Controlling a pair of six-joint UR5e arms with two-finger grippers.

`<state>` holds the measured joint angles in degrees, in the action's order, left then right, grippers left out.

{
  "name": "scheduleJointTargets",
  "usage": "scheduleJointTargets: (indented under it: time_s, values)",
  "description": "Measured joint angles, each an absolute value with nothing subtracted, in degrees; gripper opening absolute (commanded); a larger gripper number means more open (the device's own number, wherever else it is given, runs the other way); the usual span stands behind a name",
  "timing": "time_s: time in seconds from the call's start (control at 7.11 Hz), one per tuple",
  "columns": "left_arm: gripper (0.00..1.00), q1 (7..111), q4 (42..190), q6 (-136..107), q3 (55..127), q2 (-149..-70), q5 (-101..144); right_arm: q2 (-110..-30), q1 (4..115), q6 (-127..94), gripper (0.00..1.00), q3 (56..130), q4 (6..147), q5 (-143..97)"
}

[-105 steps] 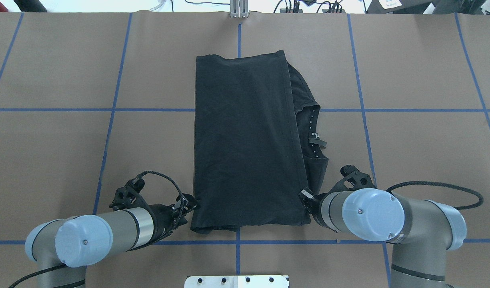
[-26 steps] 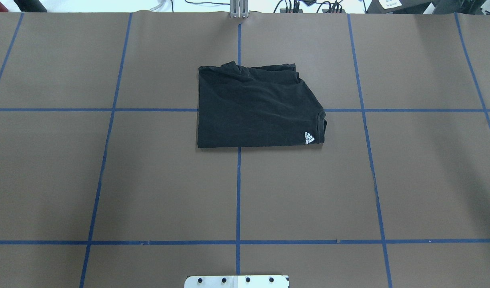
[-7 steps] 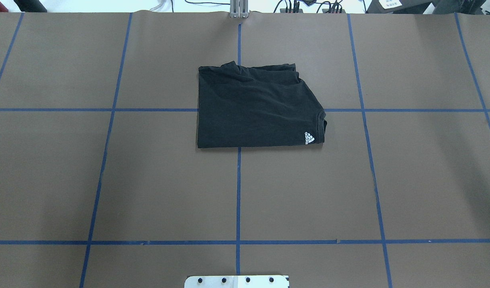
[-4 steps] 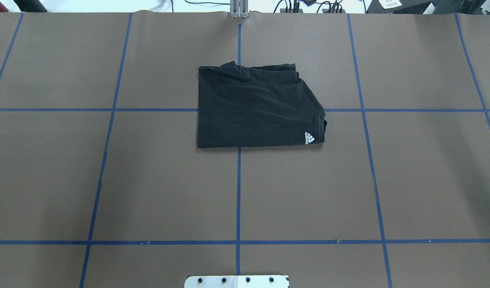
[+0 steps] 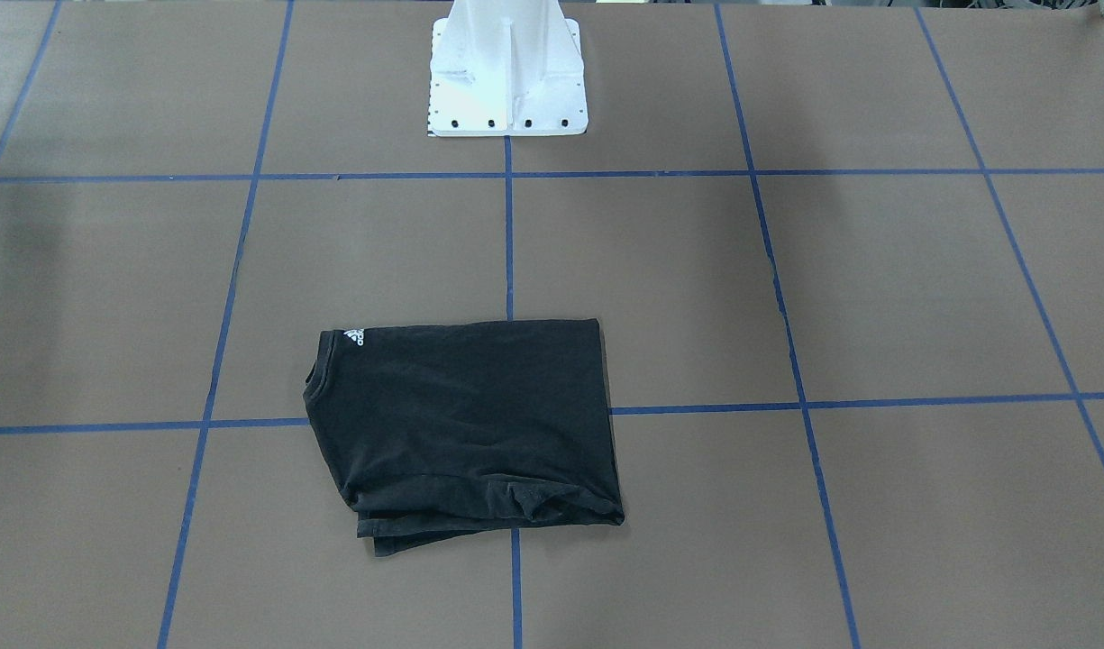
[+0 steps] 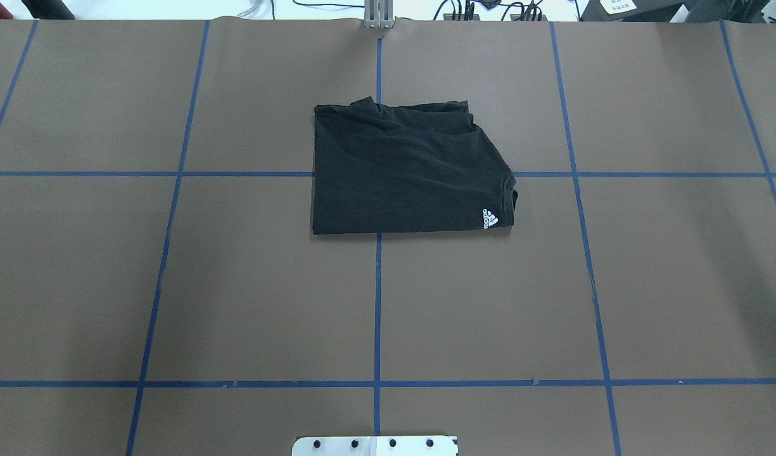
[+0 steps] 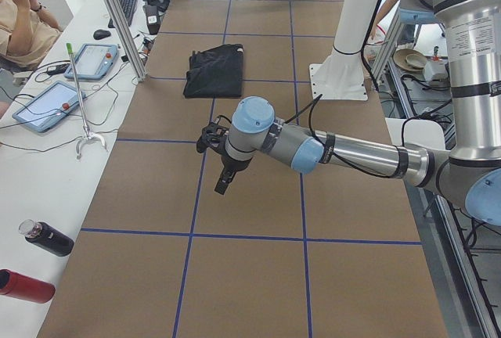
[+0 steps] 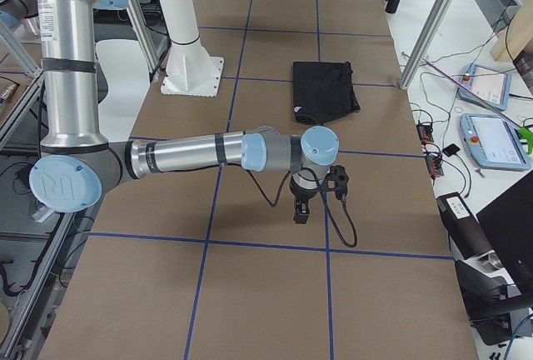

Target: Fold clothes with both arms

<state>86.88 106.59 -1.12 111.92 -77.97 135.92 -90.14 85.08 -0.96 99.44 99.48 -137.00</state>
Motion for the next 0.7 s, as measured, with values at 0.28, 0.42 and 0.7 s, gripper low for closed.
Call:
scheduleJointTargets:
  time_s: [0.28, 0.42, 0.7]
  values:
    - [1.00, 86.91, 106.53, -1.12, 112.04, -77.66, 135.96, -90.17, 85.08, -0.95, 1.00, 99.39, 99.49, -136.96]
    - [1.00, 86.92, 106.53, -1.14, 112.18, -77.50, 135.96, -90.10, 85.08, -0.91, 1.00, 99.21, 99.49, -136.82]
    - [1.00, 86.92, 106.52, -1.14, 112.26, -77.37, 135.97, -89.80, 85.08, -0.94, 1.00, 98.84, 99.49, -136.80]
